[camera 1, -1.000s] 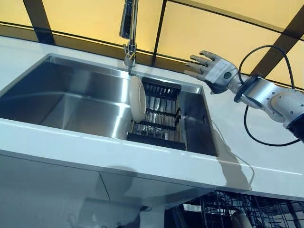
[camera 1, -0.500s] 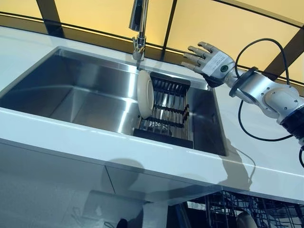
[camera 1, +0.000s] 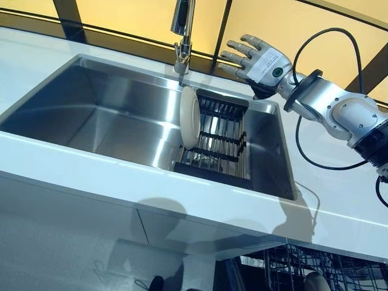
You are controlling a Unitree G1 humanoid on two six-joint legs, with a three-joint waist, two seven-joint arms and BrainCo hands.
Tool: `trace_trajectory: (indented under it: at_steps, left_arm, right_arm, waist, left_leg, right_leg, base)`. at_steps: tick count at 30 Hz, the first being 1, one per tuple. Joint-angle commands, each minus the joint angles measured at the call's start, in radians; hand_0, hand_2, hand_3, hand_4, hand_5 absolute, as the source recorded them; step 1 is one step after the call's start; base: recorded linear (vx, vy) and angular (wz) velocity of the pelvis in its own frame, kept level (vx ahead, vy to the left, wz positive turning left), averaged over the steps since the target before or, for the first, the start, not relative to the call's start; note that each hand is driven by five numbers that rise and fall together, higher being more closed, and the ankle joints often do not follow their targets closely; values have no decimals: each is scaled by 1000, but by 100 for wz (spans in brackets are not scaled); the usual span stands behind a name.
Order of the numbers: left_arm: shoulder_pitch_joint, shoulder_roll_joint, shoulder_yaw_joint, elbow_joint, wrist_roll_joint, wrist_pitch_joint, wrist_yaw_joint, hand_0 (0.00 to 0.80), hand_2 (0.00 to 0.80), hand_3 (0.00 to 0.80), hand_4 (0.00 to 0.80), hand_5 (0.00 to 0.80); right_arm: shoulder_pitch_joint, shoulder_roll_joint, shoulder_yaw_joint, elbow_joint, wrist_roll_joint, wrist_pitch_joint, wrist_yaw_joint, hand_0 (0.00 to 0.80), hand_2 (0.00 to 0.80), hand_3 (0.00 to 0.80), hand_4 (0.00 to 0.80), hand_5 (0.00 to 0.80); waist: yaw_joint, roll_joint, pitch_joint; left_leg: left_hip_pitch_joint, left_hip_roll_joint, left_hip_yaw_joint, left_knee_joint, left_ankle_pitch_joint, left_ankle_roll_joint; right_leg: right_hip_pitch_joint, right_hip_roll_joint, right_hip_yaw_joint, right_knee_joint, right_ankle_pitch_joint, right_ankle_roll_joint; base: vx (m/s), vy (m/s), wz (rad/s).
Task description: Take plates into dishwasher
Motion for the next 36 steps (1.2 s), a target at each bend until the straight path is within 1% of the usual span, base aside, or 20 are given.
trace_trajectory:
  at_steps: [1, 9, 13, 18, 26, 36]
  left_arm:
    - [-5, 14, 5, 2, -34, -2, 9, 0, 0, 0, 0, 0]
    - [-5, 16, 29, -4, -51, -37, 4, 0, 0, 0, 0, 0]
    - [-10, 13, 36, -12, -39, -59, 26, 0, 0, 0, 0, 0]
    - [-15, 21, 22, -14, -11, -50, 39, 0, 0, 0, 0, 0]
    - [2, 34, 20, -5, -14, -57, 22, 0, 0, 0, 0, 0]
    - [2, 31, 20, -11, -25, -61, 18, 0, 0, 0, 0, 0]
  right_arm:
    - [-115, -21, 28, -9, 38, 69, 8, 0, 0, 0, 0, 0]
    - [-99, -4, 7, -58, 47, 78, 40, 0, 0, 0, 0, 0]
    - [-72, 8, -16, -87, 44, 81, 63, 0, 0, 0, 0, 0]
    - [-81, 25, -7, -94, 41, 96, 68, 0, 0, 0, 0, 0]
    - [-113, 36, 20, -87, 56, 106, 54, 0, 0, 0, 0, 0]
    - [-124, 56, 28, -96, 69, 117, 72, 0, 0, 0, 0, 0]
  waist:
    - [25, -55, 5]
    - [33, -70, 14]
    - [40, -73, 26]
    - [47, -71, 44]
    - [56, -72, 63]
    - [70, -85, 74]
  left_leg:
    - [32, -13, 25, -5, -84, 22]
    - [29, -11, 24, -5, -86, 22]
    - [26, -12, 20, -5, -85, 23]
    - [14, -12, 17, -5, -79, 22]
    - [-1, -14, 12, -5, -69, 19]
    - [-7, -13, 8, -5, -66, 19]
  right_leg:
    - [-5, -43, -10, -2, 42, 80]
    - [-6, -42, -18, -2, 42, 83]
    - [-8, -42, -24, -2, 41, 82]
    - [-16, -41, -28, -2, 43, 82]
    - [-24, -42, -41, -2, 46, 83]
    - [-22, -42, -57, -2, 47, 83]
  base:
    - [0, 0, 0]
    - [0, 4, 2]
    - [7, 8, 6]
    - [0, 2, 1]
    - [-14, 14, 5]
    - [0, 3, 4]
